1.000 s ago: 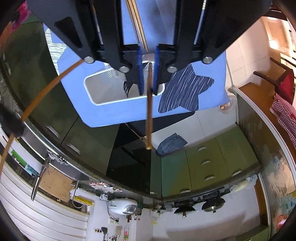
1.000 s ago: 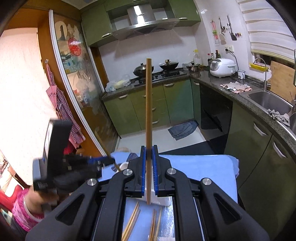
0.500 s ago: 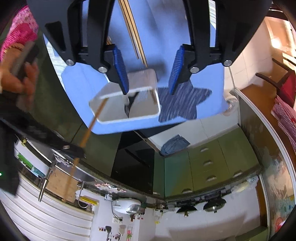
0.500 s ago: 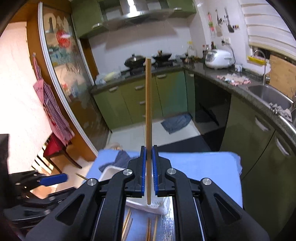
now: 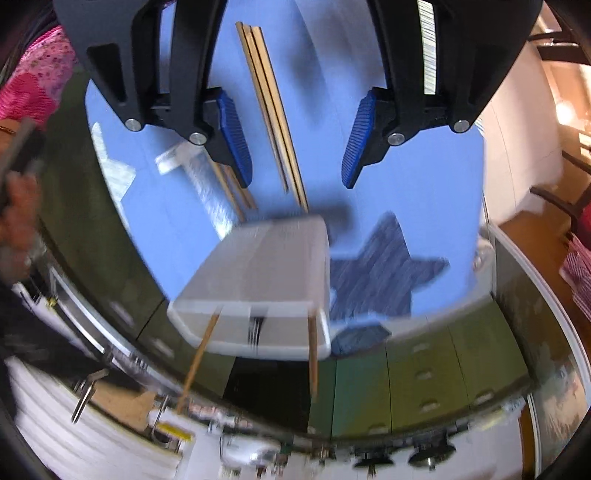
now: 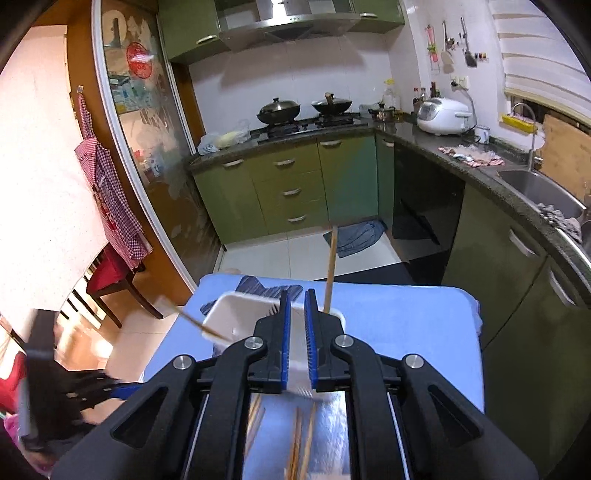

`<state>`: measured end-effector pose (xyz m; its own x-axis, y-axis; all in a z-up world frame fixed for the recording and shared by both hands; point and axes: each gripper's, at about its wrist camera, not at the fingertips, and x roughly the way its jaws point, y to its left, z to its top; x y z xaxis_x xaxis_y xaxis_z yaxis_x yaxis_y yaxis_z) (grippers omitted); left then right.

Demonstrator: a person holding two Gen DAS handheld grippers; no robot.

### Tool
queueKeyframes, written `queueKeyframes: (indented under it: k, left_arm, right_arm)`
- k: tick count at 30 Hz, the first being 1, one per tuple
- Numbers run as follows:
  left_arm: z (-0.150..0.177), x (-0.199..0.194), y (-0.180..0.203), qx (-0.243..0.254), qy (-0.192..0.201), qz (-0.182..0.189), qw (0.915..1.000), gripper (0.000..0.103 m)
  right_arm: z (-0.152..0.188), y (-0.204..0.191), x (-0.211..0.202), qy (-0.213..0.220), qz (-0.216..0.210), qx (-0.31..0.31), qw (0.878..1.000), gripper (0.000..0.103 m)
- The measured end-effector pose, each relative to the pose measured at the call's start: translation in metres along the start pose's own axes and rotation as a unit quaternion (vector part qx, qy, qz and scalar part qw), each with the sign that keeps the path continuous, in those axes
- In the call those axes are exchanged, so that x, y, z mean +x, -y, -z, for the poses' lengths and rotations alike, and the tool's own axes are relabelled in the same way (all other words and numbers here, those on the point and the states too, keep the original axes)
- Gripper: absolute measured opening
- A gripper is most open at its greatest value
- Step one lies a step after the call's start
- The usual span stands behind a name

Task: Organize utensils
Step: 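Grasp another wooden chopstick with the left gripper while the right gripper grasps one too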

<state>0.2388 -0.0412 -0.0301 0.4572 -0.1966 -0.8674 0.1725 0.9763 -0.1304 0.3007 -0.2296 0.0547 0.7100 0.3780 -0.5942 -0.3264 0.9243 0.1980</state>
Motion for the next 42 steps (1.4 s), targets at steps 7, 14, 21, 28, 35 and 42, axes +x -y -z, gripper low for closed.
queueKeyframes:
  k: [7,14,21,28,35,42]
  left_arm:
    - [0.023,0.067,0.000,-0.020,-0.075,0.001,0.9970,0.047]
    - [0.029,0.100,0.000,-0.027,-0.108,-0.013,0.9938,0.033]
    - [0.031,0.114,0.004,-0.019,-0.123,-0.029,0.9918,0.025]
    - [0.028,0.120,0.005,-0.015,-0.129,-0.038,0.9908,0.021]
    - [0.025,0.126,0.017,0.002,-0.121,-0.063,0.9907,0.013]
    - [0.028,0.121,0.009,-0.005,-0.112,-0.057,0.9921,0.007]
  right_arm:
    - [0.075,0.014,-0.023,-0.038,0.014,-0.003,0.999,0.015]
    - [0.142,0.041,-0.012,-0.087,0.004,0.032,0.996,0.015]
    - [0.159,0.058,-0.009,-0.095,0.001,0.057,0.994,0.015]
    - [0.154,0.057,-0.016,-0.091,-0.005,0.058,0.994,0.022]
    - [0.154,0.052,-0.012,-0.100,-0.006,0.055,0.993,0.023]
    - [0.159,0.050,0.004,-0.127,0.002,0.041,0.991,0.027]
